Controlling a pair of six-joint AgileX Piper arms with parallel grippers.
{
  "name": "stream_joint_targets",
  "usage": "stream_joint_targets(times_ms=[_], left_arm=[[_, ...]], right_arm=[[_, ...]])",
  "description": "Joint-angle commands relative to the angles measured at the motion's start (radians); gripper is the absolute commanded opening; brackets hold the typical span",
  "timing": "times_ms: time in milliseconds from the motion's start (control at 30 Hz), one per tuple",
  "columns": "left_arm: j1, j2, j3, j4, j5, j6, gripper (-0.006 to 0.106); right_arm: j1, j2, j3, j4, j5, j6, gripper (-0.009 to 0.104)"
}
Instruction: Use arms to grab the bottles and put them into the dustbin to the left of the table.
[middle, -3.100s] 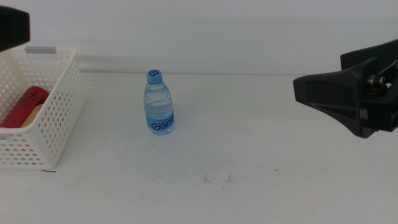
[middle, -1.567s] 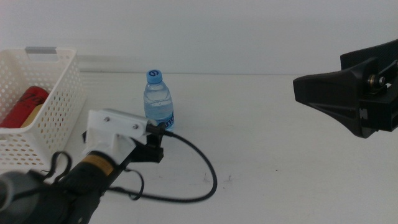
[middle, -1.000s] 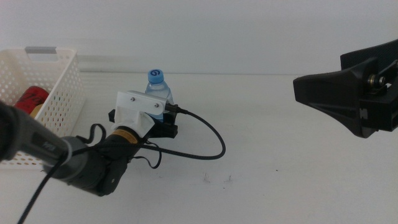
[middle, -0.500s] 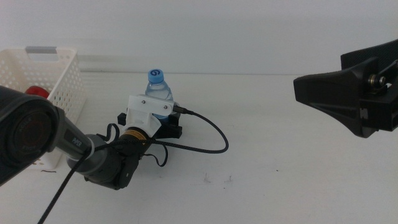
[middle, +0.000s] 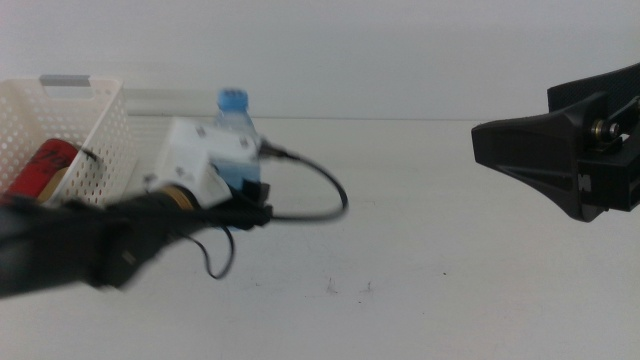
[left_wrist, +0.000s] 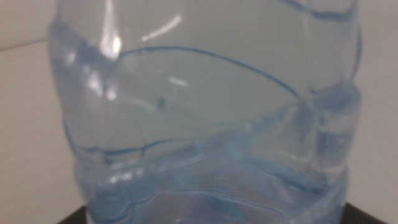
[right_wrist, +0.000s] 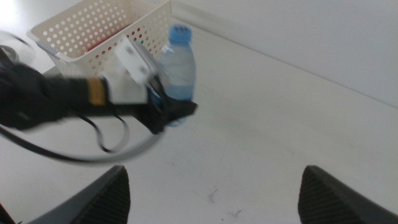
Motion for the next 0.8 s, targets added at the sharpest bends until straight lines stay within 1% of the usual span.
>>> stream_joint_targets(times_ms=[0,67,133,300,367,467,600,700,767], left_arm=[[-0.006,-0.167,-0.052,0.003,0.277,-0.015,-0.002],[0.014,-0.233,-0.147,0.003,0.544,-0.015,-0.002],[0.059,-0.248,-0.255,0.001,0.758,0.01,-0.002],[0.233,-0.196,-0.573,0.001,1.251,0.225,-0.002],[0.307,-0.151,-0.698,0.003,1.413,0.295,-0.002],[0.413,-0.087,-0.825,0.006,1.525,0.333,-0.002],[0.542,-0.023,-0.871,-0.015,1.525,0.39,-0.002],[0.614,0.03,-0.871,-0.074,1.479,0.432,-0.002],[0.645,0.066,-0.871,-0.095,1.458,0.442,-0.002]], right_arm=[[0.0,-0.003,0.0,-0.007,-0.006,-0.003,0.09],[0.0,-0.003,0.0,-0.007,-0.006,-0.003,0.09],[0.0,-0.003,0.0,-0.007,-0.006,-0.003,0.09],[0.0,-0.003,0.0,-0.007,-0.006,-0.003,0.09],[0.0,-0.003,0.0,-0.007,-0.006,-0.003,0.09],[0.0,-0.003,0.0,-0.007,-0.006,-0.003,0.09],[0.0,-0.003,0.0,-0.007,-0.006,-0.003,0.09],[0.0,-0.003,0.0,-0.007,-0.006,-0.003,0.09],[0.0,-0.003,0.0,-0.007,-0.006,-0.003,0.09]])
